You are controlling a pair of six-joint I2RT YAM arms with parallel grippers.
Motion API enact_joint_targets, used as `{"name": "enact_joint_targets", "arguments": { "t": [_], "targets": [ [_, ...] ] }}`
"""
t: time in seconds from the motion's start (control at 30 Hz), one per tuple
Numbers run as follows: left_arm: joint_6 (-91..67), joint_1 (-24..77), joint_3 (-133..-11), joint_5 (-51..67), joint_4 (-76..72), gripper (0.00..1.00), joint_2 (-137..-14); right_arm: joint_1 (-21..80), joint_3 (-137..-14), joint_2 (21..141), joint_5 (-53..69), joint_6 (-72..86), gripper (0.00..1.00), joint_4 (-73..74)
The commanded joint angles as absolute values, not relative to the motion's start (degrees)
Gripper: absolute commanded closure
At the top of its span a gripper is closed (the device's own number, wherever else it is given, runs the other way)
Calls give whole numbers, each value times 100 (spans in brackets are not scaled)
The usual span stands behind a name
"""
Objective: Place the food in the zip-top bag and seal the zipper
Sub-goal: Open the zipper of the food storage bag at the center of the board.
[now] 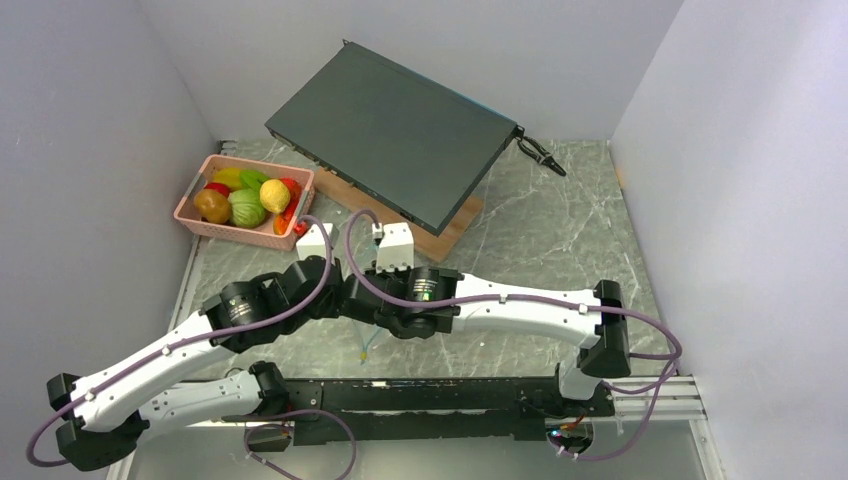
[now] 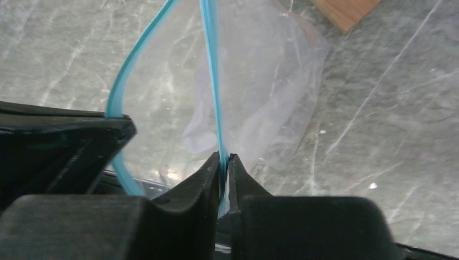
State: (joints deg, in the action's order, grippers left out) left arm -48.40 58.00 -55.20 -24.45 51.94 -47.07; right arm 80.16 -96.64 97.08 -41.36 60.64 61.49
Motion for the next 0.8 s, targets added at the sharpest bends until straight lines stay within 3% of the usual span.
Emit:
{"name": "enact_joint_targets", "arguments": {
  "t": [0.0, 0.2, 0.4, 0.77],
  "targets": [
    [-5003, 5829, -5642, -2658, 5228, 100, -4605, 8013, -9351, 9301, -4666, 6254, 100, 6221],
    [-4729, 5811, -5461, -2757, 5470, 100, -4275, 7999, -8302, 8225, -4620, 5253, 100, 5062],
    [-4671, 5791, -5058, -2150, 4834, 100, -3840, 7814, -7053, 7210, -3388, 4402, 100, 3107],
    [-4888, 5766, -4677, -770, 3165, 87, -4372, 7805, -7328, 6915, -3378, 4995, 100, 4547]
  ]
}}
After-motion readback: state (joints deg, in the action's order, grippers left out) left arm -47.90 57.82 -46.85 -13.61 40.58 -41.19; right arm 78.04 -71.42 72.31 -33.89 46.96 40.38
